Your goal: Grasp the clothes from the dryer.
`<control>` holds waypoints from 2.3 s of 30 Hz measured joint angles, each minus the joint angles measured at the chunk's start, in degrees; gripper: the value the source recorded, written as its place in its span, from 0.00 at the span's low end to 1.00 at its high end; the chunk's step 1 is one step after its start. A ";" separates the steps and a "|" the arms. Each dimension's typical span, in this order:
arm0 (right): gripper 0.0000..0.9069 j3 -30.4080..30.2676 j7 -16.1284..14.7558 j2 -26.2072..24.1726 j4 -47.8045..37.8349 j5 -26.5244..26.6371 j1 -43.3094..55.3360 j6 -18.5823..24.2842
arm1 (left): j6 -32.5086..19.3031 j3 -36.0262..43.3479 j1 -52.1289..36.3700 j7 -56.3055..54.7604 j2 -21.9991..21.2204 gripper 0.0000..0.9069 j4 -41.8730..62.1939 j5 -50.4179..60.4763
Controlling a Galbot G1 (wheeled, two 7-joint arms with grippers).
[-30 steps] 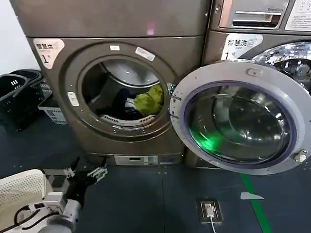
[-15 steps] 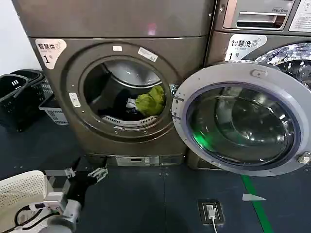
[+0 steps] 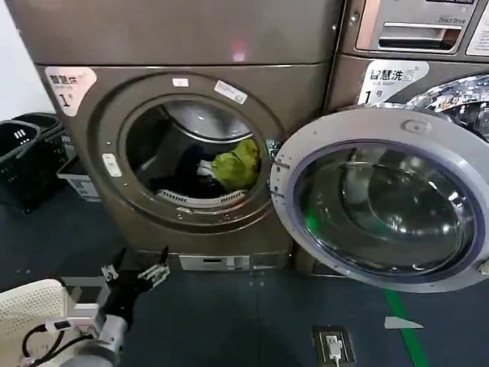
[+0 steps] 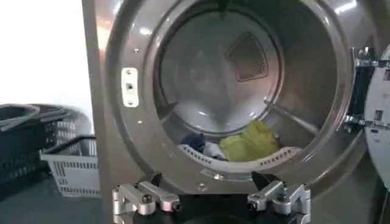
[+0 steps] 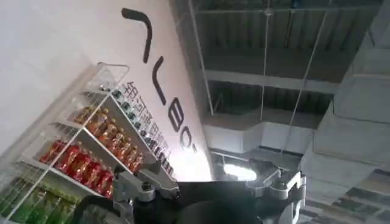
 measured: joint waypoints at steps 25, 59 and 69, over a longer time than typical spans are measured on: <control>1.00 -0.30 -0.47 0.78 0.73 0.16 -0.29 0.88 | -0.01 0.73 -0.12 0.11 0.07 1.00 0.26 0.07; 1.00 4.18 1.14 4.92 4.28 1.41 -7.91 1.38 | -2.68 7.66 -23.65 0.26 4.11 1.00 17.85 -2.21; 1.00 4.07 0.91 4.93 5.04 1.81 -8.06 1.38 | -5.58 11.79 -38.69 -1.26 2.84 1.00 34.90 -0.57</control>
